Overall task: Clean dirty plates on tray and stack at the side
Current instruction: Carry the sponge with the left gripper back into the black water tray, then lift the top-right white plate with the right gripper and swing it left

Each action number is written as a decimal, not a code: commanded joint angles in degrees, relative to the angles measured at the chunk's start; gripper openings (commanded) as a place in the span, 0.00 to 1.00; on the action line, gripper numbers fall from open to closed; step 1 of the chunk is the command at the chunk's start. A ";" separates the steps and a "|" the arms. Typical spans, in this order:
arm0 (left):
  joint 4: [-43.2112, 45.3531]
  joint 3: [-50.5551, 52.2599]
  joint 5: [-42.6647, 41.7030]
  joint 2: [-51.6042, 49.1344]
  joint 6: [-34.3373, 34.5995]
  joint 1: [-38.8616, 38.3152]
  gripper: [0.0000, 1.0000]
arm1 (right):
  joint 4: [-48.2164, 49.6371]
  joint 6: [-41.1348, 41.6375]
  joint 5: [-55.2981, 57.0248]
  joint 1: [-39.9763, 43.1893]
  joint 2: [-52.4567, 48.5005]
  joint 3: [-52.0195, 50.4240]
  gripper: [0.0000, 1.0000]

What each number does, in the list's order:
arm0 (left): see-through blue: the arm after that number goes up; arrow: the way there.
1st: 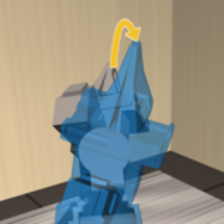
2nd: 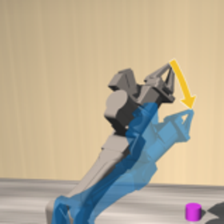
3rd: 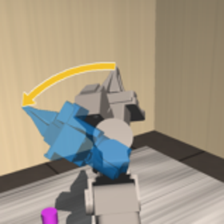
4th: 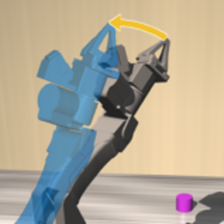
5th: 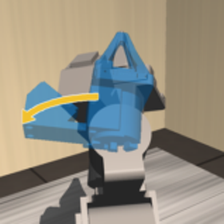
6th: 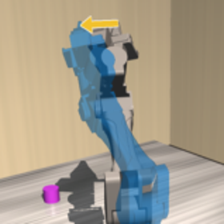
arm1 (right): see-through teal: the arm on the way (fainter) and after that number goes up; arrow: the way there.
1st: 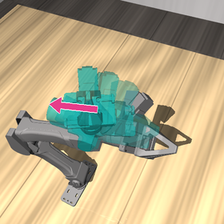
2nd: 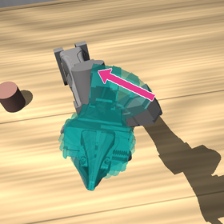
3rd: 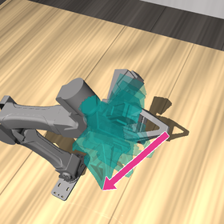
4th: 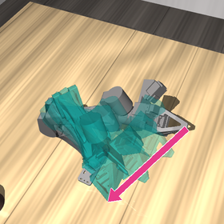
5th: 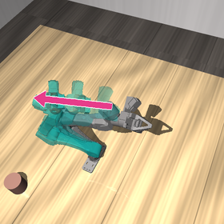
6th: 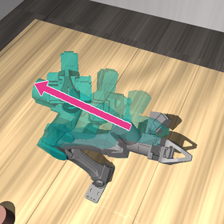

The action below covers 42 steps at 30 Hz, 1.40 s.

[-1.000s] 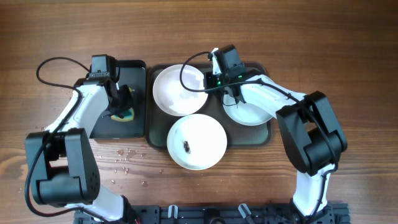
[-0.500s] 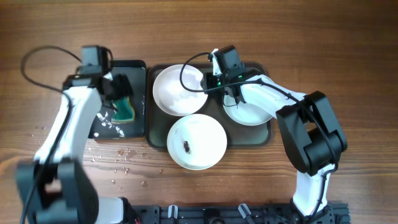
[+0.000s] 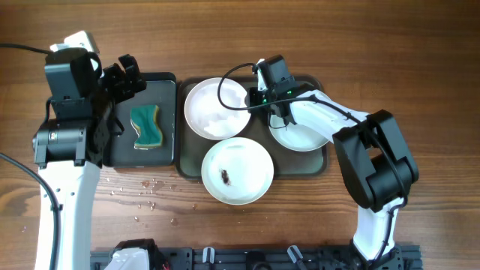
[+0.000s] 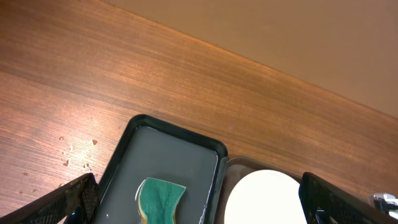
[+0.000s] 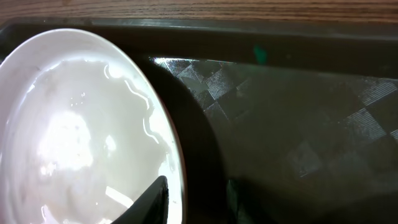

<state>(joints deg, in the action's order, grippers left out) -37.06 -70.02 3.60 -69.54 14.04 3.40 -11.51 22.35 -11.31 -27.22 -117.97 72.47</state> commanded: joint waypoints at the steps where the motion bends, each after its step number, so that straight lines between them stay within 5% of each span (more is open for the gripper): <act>1: -0.22 0.04 0.57 0.09 -0.15 0.26 1.00 | 0.09 0.33 1.03 -0.87 -1.22 0.15 0.29; 8: -0.22 0.04 0.57 0.04 -0.15 0.26 1.00 | -0.11 0.31 3.56 -1.77 -2.58 0.15 0.25; 13: -0.22 0.04 0.57 0.04 -0.15 0.26 1.00 | -0.28 0.63 3.80 -1.86 -2.58 0.15 0.04; 36: -0.22 0.04 0.57 0.04 -0.15 0.26 1.00 | -8.66 15.34 -0.76 0.39 10.73 6.47 0.04; 42: -0.22 0.04 0.57 0.04 -0.15 0.26 1.00 | -8.48 15.30 8.13 -4.04 10.67 9.94 0.04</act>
<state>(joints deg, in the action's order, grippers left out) -37.28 -70.02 3.60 -69.54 14.04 3.40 -20.38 36.56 -9.69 -28.16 -108.27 78.65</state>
